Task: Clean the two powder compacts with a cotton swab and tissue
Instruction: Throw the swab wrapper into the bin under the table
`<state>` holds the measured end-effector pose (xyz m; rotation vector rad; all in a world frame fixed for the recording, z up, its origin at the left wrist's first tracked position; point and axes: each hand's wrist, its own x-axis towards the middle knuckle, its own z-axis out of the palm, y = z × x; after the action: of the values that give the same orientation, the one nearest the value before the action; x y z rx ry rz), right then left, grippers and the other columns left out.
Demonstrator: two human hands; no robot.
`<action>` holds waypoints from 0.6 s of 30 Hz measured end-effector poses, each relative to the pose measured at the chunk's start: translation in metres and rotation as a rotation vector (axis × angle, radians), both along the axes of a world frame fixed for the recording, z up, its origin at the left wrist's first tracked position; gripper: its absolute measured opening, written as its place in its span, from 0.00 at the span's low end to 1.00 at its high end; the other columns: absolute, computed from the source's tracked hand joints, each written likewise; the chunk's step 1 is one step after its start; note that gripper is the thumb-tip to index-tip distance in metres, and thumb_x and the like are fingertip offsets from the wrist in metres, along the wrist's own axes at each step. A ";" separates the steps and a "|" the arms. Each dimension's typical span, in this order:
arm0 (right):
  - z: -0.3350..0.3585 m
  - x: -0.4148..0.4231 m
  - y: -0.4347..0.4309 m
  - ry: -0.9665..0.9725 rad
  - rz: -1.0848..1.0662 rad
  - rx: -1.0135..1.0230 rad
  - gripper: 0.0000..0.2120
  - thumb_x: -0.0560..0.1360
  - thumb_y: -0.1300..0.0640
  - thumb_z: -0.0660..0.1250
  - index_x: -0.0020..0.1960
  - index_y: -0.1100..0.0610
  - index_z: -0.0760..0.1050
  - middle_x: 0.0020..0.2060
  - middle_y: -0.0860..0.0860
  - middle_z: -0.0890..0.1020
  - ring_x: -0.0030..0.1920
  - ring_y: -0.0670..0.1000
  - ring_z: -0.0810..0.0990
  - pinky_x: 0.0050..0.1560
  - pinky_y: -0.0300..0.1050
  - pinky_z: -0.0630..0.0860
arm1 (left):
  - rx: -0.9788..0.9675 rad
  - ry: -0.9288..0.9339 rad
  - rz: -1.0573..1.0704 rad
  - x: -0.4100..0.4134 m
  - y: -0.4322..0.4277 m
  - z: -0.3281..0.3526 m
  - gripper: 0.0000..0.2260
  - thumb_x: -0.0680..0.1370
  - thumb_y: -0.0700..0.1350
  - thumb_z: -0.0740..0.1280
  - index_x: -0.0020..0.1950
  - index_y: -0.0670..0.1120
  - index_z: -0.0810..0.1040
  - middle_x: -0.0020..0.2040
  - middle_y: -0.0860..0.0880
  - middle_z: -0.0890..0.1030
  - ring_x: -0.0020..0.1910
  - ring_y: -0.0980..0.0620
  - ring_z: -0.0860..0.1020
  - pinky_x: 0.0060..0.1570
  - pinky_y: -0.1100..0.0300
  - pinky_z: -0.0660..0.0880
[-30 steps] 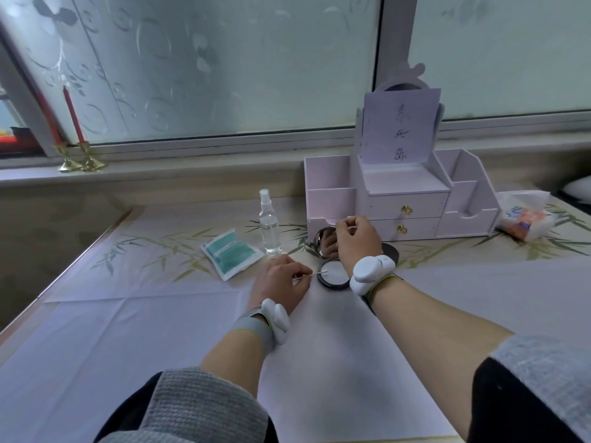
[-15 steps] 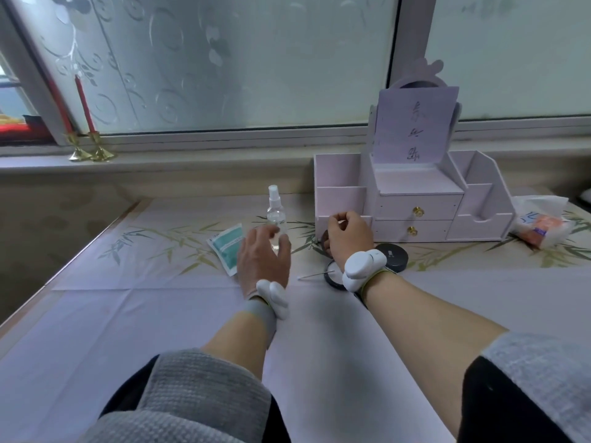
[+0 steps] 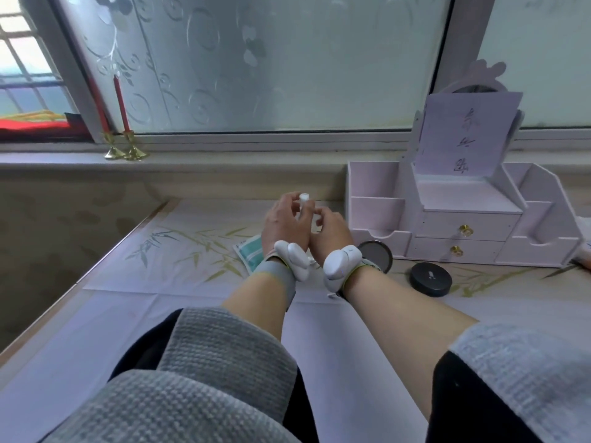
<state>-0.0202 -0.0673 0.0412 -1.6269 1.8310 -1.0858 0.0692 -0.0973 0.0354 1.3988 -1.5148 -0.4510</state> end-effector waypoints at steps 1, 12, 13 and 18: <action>-0.002 0.001 -0.002 0.031 0.005 -0.007 0.16 0.77 0.50 0.63 0.64 0.49 0.73 0.57 0.53 0.75 0.55 0.55 0.77 0.55 0.50 0.75 | 0.004 0.011 -0.011 0.001 0.000 -0.001 0.13 0.80 0.58 0.64 0.57 0.51 0.80 0.50 0.53 0.83 0.51 0.52 0.80 0.55 0.50 0.77; 0.012 0.003 0.008 -0.034 0.008 0.048 0.11 0.79 0.52 0.61 0.58 0.55 0.68 0.50 0.54 0.79 0.47 0.56 0.77 0.45 0.46 0.70 | 0.053 -0.033 -0.088 0.003 0.016 0.022 0.12 0.82 0.54 0.63 0.49 0.47 0.79 0.43 0.50 0.82 0.45 0.48 0.79 0.45 0.55 0.74; 0.015 0.003 0.010 -0.051 0.004 0.050 0.10 0.80 0.53 0.60 0.58 0.56 0.68 0.50 0.55 0.79 0.47 0.57 0.77 0.44 0.45 0.69 | 0.057 -0.042 -0.088 0.002 0.018 0.024 0.12 0.82 0.54 0.63 0.49 0.47 0.79 0.44 0.50 0.81 0.45 0.47 0.78 0.44 0.55 0.73; 0.026 0.011 0.037 -0.092 0.012 -0.025 0.09 0.81 0.59 0.58 0.57 0.60 0.74 0.54 0.59 0.80 0.53 0.60 0.78 0.45 0.42 0.66 | 0.032 -0.040 -0.079 0.001 0.035 0.037 0.13 0.83 0.53 0.61 0.51 0.44 0.77 0.46 0.48 0.81 0.47 0.45 0.77 0.43 0.58 0.66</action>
<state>-0.0089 -0.0306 0.0673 -1.5728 1.7533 -1.1634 0.0700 -0.0622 0.0725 1.3831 -1.6058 -0.5011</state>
